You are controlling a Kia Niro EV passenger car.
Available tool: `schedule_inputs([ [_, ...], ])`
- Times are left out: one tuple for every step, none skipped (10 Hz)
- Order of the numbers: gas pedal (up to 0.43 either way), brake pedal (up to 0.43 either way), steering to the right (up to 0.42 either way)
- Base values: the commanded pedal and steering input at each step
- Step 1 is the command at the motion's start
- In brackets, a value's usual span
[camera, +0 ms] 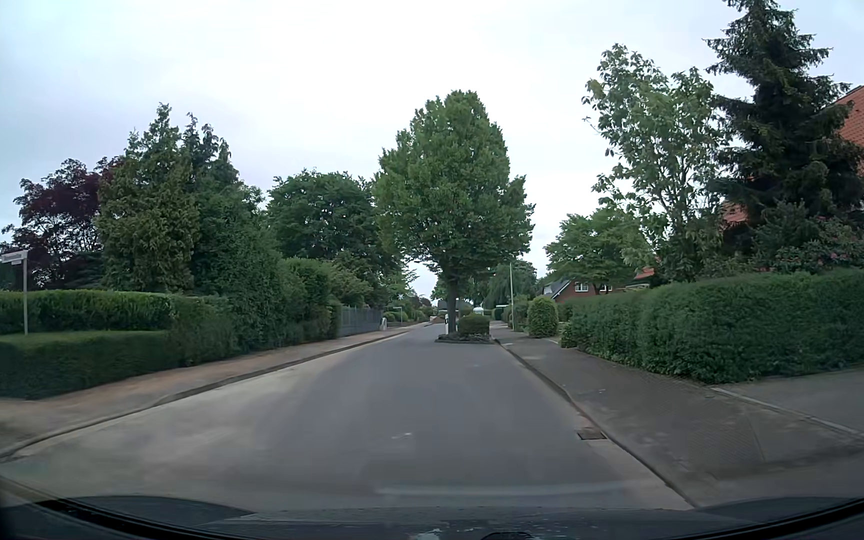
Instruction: Follow the waypoints while adhering to traffic rules and regulations
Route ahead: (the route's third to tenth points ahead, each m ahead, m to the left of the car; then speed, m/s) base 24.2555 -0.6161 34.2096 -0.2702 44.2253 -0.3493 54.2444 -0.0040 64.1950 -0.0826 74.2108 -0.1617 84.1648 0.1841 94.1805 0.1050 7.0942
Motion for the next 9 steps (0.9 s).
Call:
schedule_inputs([
  [0.110, 0.000, -0.004],
  [0.110, 0.000, -0.004],
  [0.087, 0.000, -0.004],
  [0.079, 0.000, -0.004],
  [0.047, 0.000, -0.004],
  [0.039, 0.000, -0.004],
  [0.039, 0.000, -0.004],
  [0.000, 0.000, -0.005],
  [0.000, 0.000, -0.005],
])
